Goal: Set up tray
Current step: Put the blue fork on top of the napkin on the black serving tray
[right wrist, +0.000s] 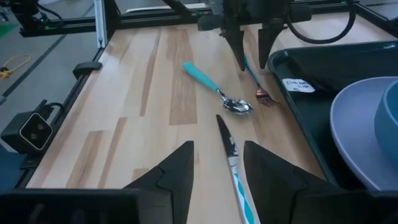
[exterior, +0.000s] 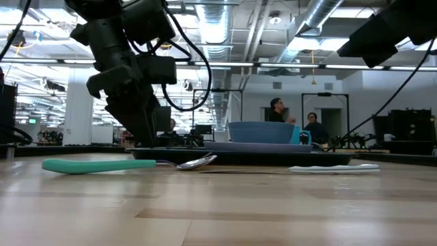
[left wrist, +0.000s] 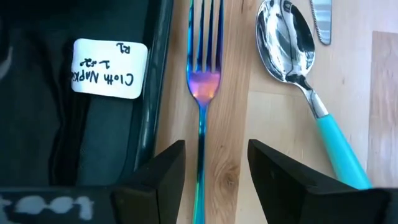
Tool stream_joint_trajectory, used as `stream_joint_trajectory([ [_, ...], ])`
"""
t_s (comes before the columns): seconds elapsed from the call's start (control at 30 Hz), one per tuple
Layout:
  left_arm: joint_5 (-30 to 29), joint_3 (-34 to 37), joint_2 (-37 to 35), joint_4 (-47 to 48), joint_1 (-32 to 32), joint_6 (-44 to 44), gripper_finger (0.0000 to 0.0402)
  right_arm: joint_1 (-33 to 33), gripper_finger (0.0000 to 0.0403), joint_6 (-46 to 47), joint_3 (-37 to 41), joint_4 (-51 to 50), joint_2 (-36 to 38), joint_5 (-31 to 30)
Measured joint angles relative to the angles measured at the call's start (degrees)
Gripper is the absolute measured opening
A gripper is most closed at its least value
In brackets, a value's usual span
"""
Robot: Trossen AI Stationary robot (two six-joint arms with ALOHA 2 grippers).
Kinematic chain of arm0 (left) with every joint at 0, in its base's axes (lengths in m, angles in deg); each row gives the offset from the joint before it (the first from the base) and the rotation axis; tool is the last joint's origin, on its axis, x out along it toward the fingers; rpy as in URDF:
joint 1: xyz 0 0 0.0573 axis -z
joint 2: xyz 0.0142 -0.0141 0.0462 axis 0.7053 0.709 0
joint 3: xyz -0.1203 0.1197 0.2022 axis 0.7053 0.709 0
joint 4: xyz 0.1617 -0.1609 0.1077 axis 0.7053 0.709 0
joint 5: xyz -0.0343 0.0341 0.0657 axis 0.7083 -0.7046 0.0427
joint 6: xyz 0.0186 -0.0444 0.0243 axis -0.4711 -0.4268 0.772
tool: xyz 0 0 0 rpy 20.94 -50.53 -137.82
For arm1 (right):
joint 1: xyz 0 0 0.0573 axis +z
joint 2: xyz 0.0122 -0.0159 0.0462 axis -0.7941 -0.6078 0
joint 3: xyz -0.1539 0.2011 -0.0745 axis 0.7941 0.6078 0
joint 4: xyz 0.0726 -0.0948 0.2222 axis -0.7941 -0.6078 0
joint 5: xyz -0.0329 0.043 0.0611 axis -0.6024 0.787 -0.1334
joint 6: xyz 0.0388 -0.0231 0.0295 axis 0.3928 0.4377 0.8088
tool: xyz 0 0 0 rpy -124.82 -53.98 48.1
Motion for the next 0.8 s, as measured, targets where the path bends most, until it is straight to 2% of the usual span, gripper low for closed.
stream_joint_trajectory([
  [0.3,0.28,0.07,3.89,-1.59,-0.11,0.44,0.0164,0.04,0.0131,0.19,0.0,-0.24,0.0,0.04],
  [0.57,-0.97,0.04,3.8,-1.52,-1.29,0.46,0.0164,0.04,0.0131,0.44,0.0,-1.1,0.0,0.07],
  [0.8,0.72,0.04,4.1,-2.74,-2.25,1.07,0.0164,0.04,0.0131,0.45,0.0,-1.27,0.0,0.09],
])
